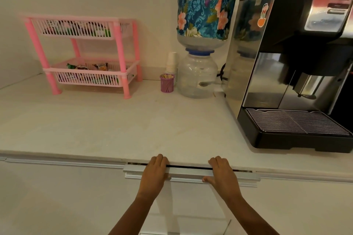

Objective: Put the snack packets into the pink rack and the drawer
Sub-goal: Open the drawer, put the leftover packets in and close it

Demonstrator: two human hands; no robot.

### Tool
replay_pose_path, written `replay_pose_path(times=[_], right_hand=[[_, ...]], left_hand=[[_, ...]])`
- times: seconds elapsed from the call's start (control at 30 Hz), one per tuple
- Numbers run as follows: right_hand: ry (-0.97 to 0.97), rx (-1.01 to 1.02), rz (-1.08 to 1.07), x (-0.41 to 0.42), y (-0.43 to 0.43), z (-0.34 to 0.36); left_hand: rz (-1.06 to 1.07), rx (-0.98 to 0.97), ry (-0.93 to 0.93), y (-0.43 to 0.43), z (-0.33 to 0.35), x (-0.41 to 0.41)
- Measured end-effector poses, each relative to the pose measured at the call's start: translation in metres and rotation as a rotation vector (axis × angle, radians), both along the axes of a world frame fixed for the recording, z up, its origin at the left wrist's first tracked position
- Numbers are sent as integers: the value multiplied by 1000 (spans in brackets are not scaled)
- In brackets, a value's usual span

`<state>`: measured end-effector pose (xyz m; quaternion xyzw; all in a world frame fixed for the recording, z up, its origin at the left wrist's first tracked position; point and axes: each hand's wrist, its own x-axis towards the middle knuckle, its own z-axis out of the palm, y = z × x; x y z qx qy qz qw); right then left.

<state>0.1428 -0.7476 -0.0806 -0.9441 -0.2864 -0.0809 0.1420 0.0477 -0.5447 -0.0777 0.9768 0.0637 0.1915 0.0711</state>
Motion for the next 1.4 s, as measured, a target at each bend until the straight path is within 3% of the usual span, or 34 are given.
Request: replay_pose_path(times=[0.33,0.77,1.07,1.4], right_hand=[[-153,-89,-27,12,7,2],[-282,-11,-15,20,7,-5],[-256,28,-32,14,8,-5],[-301,-77,63,-14,23,-4]], left_hand=[[29,96,-132,1,-5,17],[25,151,-219,11,-20,30],[62,163,-201,7,-17,26],[-19,204,-133,19,-21,0]])
